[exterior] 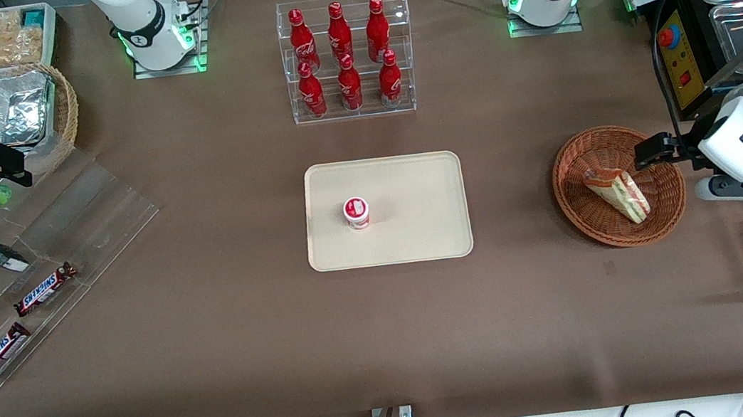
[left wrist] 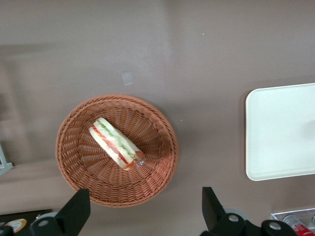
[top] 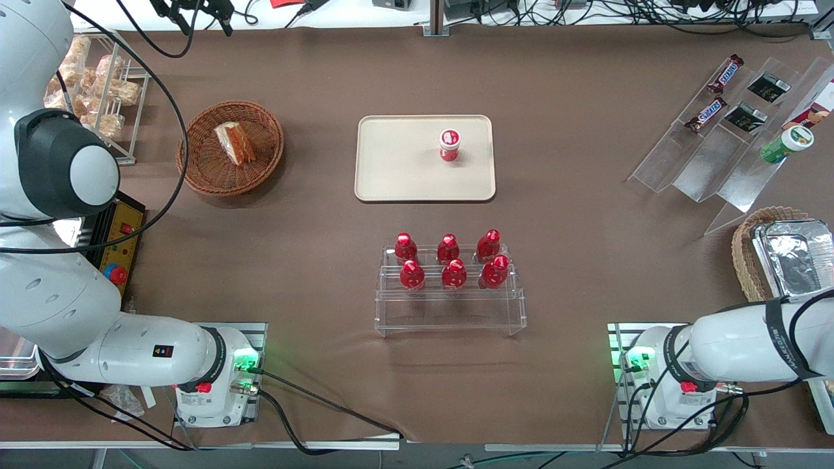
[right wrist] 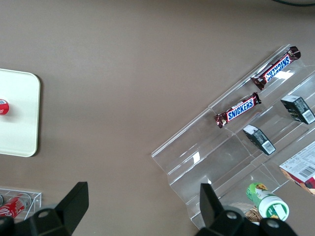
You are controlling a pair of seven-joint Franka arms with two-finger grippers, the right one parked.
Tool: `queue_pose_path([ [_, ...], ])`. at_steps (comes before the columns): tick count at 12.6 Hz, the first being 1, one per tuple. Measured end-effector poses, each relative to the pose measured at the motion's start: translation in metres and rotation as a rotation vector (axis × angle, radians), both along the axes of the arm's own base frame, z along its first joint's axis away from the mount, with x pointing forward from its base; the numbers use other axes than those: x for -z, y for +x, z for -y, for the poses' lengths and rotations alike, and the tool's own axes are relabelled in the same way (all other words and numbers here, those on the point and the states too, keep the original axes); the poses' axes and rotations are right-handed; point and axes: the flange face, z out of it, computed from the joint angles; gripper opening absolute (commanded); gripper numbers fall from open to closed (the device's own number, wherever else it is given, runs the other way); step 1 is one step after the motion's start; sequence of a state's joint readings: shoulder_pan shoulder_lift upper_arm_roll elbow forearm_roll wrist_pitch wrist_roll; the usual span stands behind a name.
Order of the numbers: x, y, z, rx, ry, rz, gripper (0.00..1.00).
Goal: Place sandwich from basket to tray
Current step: 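Move the left gripper down over the wrapped sandwich in the wicker basket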
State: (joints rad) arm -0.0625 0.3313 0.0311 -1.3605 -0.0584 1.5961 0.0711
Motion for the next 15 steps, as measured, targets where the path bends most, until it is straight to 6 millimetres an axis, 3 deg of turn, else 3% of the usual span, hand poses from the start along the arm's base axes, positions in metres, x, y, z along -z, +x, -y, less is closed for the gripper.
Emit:
queue_pose_path([
  [5, 0.001, 0.0, -0.011, -0.016, 0.026, -0.003, 1.0],
  [8, 0.016, 0.004, -0.021, -0.18, 0.06, -0.029, 1.0],
  [10, 0.05, 0.01, -0.028, -0.298, 0.082, -0.066, 1.0],
  [12, 0.101, 0.013, -0.033, -0.423, 0.104, -0.068, 1.0],
  [15, 0.163, 0.003, -0.035, -0.607, 0.177, -0.052, 1.0],
])
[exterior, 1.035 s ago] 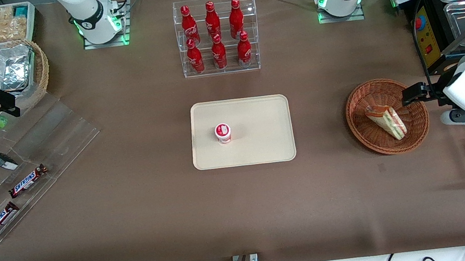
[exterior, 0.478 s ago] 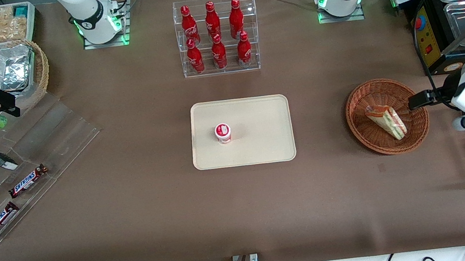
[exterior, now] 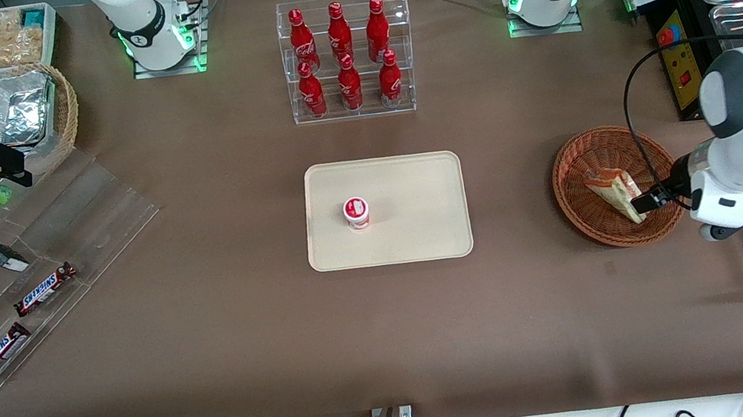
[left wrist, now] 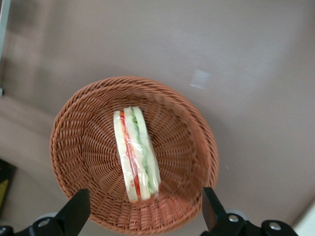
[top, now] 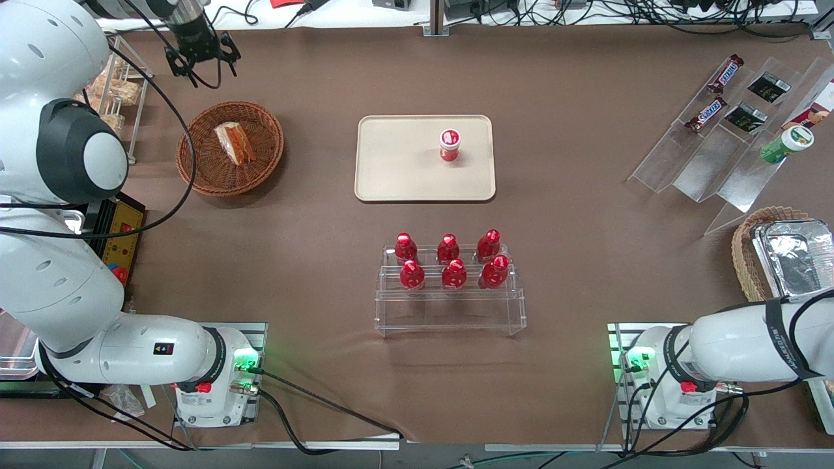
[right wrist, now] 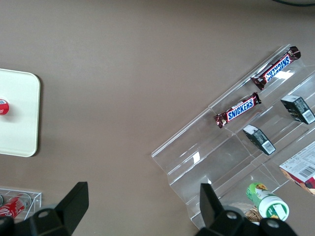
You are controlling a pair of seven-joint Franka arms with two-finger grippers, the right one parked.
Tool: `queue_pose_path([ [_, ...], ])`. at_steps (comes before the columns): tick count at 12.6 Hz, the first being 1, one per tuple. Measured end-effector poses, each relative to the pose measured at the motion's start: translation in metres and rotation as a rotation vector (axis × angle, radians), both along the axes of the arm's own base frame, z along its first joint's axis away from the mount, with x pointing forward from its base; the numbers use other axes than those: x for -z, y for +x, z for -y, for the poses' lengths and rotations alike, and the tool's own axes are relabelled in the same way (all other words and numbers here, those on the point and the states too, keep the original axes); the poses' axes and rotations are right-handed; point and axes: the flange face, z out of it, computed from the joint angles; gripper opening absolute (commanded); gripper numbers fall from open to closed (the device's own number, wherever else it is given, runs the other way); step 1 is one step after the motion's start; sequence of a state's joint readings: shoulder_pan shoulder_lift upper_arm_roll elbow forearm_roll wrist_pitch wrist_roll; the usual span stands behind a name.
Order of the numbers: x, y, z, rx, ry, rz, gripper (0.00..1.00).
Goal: Place sandwich from basket to tray
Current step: 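Move the left gripper down over the wrapped sandwich in the wicker basket, then close the left gripper on the sandwich's upright edge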
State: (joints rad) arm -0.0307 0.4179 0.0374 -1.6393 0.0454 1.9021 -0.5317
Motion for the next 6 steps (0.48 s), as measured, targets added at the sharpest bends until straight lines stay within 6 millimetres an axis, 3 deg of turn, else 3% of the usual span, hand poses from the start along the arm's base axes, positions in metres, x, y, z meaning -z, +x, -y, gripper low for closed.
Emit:
queue_pose_path([
  [3, 0.044, -0.019, 0.001, -0.075, 0.038, 0.036, 1.0],
  [6, 0.063, -0.038, 0.001, -0.113, 0.053, 0.058, 1.0],
])
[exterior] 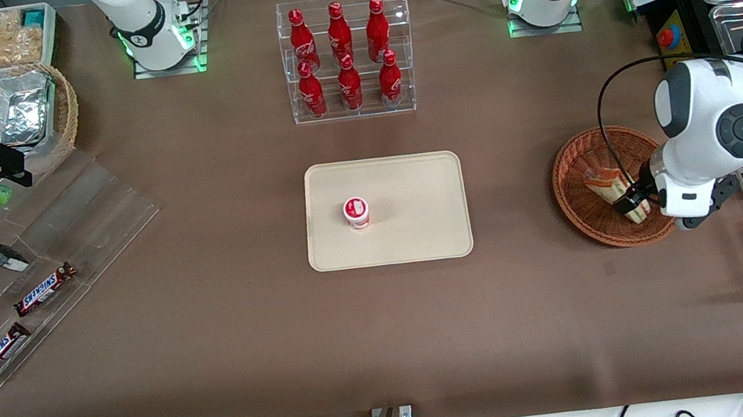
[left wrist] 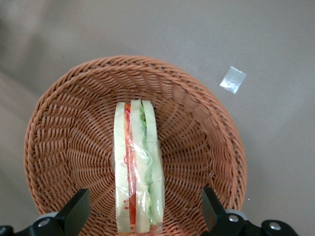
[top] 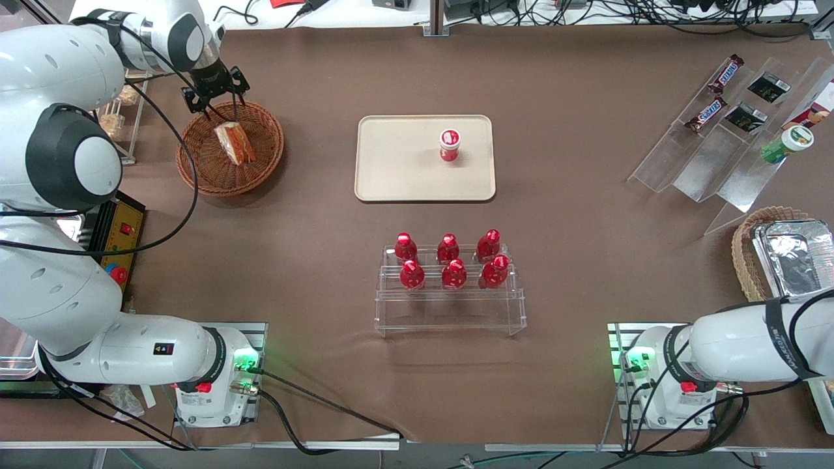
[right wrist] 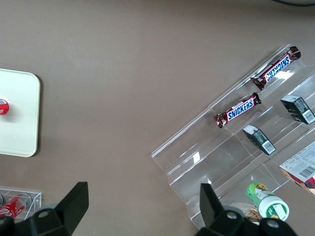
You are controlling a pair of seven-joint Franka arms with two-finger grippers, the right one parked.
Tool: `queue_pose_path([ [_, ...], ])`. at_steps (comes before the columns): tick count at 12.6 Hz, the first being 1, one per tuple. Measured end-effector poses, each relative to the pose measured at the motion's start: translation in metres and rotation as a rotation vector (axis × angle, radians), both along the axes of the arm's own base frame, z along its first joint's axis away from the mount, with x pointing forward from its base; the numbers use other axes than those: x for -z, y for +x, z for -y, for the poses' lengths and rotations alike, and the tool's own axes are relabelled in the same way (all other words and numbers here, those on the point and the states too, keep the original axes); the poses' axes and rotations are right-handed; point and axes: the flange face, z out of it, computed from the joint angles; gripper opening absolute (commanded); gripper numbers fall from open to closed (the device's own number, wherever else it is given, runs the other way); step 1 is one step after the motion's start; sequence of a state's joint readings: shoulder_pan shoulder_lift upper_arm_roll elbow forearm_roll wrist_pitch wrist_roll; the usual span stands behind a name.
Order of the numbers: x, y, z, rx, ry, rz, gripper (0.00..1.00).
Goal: Place sandwich from basket to tray
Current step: 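Close the left gripper on the sandwich's upright edge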
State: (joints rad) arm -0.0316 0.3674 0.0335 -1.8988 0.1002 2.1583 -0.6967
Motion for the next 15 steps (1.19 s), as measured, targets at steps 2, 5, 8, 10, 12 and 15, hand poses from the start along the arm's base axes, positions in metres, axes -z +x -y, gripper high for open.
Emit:
queue_pose_path([
  [2, 0.008, -0.011, -0.001, -0.037, 0.066, 0.018, 1.0],
  [5, 0.021, -0.024, 0.007, -0.045, 0.109, 0.021, 1.0],
  [8, 0.038, -0.035, 0.02, -0.036, 0.101, 0.028, 1.0],
  [10, 0.047, -0.041, 0.025, -0.032, 0.095, 0.034, 1.0],
  [12, 0.052, -0.045, 0.025, -0.006, 0.116, 0.029, 1.0],
  [15, 0.053, -0.046, 0.024, 0.013, 0.133, 0.029, 1.0],
])
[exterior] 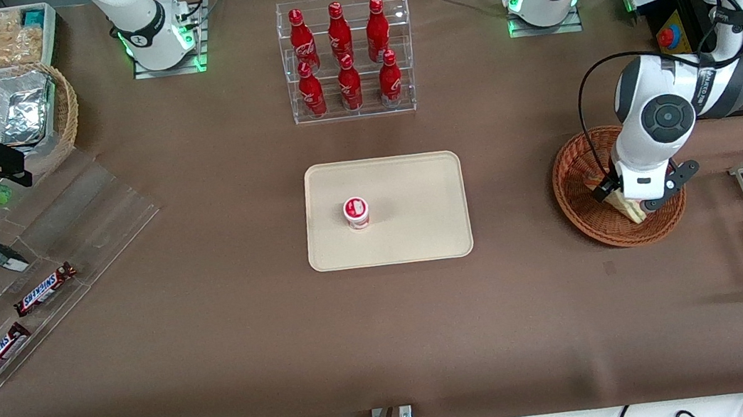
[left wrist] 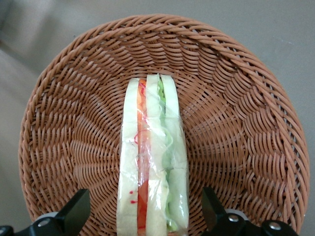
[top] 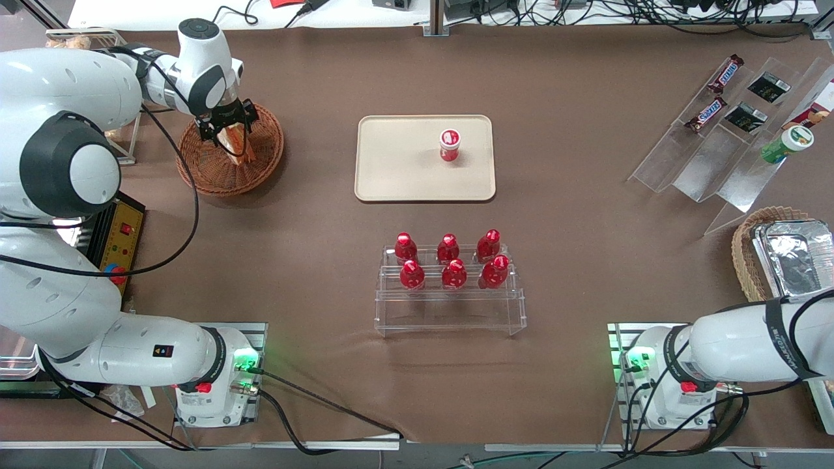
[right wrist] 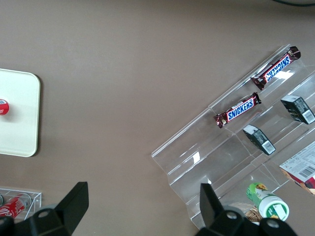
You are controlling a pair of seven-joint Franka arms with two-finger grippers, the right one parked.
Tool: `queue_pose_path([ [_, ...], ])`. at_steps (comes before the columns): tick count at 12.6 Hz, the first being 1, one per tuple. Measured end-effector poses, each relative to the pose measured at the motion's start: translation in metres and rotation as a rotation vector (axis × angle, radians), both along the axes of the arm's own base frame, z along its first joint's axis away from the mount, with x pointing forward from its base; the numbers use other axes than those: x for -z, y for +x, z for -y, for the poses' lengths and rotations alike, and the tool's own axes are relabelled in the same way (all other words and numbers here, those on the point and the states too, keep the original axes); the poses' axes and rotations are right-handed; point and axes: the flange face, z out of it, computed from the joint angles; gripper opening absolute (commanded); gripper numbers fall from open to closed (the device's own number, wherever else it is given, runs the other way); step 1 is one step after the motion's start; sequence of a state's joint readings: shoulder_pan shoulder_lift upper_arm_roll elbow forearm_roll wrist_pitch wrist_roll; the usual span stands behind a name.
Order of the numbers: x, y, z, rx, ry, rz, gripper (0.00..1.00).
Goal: Place sandwich from basket to tray
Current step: 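Close the left gripper on the sandwich's upright edge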
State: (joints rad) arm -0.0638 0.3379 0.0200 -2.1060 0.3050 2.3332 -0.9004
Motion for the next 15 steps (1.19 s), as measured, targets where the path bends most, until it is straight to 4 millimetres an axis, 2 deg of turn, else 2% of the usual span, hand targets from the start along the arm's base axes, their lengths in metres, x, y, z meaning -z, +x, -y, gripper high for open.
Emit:
queue_pose_path([
  [1, 0.0, 0.0, 0.0, -0.006, 0.001, 0.002, 0.99],
  [3, 0.0, 0.0, 0.0, -0.027, 0.015, 0.013, 0.89],
  [6, -0.003, 0.003, 0.0, -0.064, 0.027, 0.036, 0.43],
  [7, -0.003, 0.003, 0.0, -0.069, 0.027, 0.039, 0.32],
  [8, -0.003, 0.003, 0.0, -0.075, 0.028, 0.041, 0.27],
  [13, -0.009, 0.008, 0.001, -0.085, 0.026, 0.059, 0.25],
  [15, -0.032, 0.022, 0.014, -0.07, 0.04, 0.044, 0.25],
])
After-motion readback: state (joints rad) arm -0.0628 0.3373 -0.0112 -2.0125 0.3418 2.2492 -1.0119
